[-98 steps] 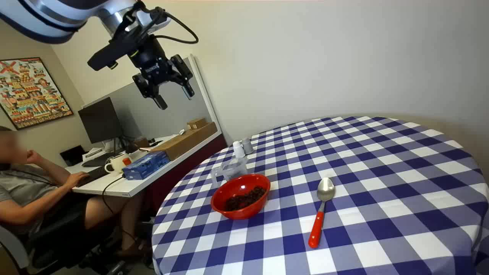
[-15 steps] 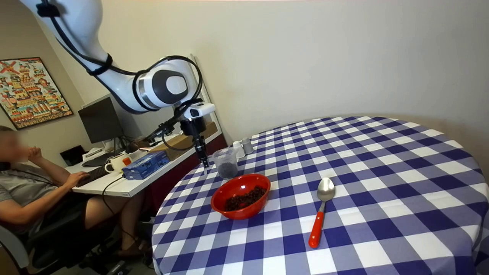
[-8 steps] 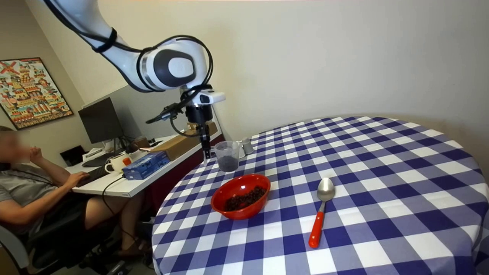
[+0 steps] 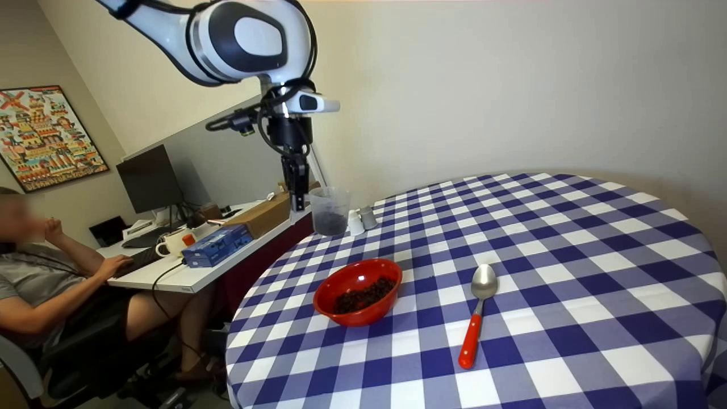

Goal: Pick the cup and pour its contents in the bowl

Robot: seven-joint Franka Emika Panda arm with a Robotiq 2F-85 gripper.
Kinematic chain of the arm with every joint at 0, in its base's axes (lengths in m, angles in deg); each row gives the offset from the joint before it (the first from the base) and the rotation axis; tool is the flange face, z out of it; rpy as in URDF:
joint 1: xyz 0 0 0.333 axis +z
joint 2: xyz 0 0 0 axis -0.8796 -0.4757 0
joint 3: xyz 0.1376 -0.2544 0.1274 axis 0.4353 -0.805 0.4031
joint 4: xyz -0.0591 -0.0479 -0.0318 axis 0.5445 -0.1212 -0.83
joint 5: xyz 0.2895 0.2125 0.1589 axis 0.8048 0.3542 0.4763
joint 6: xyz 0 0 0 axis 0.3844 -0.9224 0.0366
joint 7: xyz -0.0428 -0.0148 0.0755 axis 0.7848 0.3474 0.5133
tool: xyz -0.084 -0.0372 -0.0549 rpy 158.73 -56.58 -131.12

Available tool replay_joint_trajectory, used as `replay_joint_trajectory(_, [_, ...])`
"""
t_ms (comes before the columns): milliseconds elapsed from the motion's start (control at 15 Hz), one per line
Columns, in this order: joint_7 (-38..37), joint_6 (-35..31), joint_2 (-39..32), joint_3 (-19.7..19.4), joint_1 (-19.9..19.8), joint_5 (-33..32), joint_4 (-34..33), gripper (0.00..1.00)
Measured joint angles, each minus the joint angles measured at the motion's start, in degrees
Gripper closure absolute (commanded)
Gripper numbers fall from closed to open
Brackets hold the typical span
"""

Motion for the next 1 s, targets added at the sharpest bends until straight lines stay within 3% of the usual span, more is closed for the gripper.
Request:
replay_joint_trajectory(333, [4.66,5.29,4.67,-2.72,-1.46,0.01,3.77,0.94])
replay_joint_trajectory(667, [7.46,9.2,4.61,-6.14,-4.36,-0.03,6.99,0.94])
replay_joint_trajectory(1000, [9.19,13.41,3.3,-7.19,-5.62,0.31,8.3,0.94])
